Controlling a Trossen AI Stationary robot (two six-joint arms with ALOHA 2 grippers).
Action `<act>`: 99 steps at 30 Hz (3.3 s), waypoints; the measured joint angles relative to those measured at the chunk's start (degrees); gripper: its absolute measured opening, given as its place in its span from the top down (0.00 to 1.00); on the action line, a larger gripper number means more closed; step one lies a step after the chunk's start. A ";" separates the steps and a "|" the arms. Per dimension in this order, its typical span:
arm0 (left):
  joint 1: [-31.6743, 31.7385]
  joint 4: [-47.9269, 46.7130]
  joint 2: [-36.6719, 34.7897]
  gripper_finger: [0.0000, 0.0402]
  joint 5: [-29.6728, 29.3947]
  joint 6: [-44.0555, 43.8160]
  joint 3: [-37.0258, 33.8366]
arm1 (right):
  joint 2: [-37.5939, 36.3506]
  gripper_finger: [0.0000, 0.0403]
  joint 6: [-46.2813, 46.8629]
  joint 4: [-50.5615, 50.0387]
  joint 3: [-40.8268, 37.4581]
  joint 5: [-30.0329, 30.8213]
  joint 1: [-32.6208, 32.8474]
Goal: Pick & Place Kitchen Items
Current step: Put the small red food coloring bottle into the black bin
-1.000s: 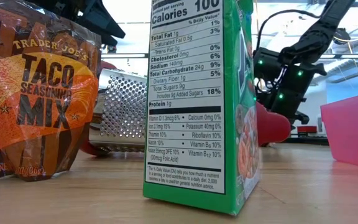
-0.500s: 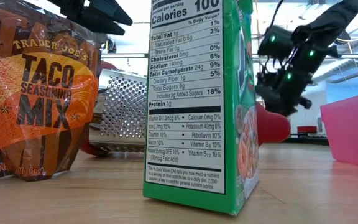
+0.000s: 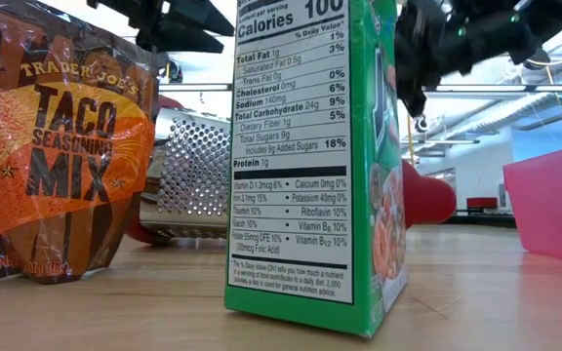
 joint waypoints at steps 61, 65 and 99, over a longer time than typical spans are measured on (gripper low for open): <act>11.40 50.09 30.12 0.55 42.71 9.33 11.41 | 5.81 0.86 -12.03 22.57 0.00 0.50 15.73; 11.95 50.02 30.18 0.55 43.10 8.35 11.39 | 5.81 0.86 -12.10 22.68 -0.02 0.61 15.72; 12.35 34.08 23.99 0.91 43.41 10.09 11.30 | 1.04 0.57 -13.74 12.96 0.15 2.12 15.43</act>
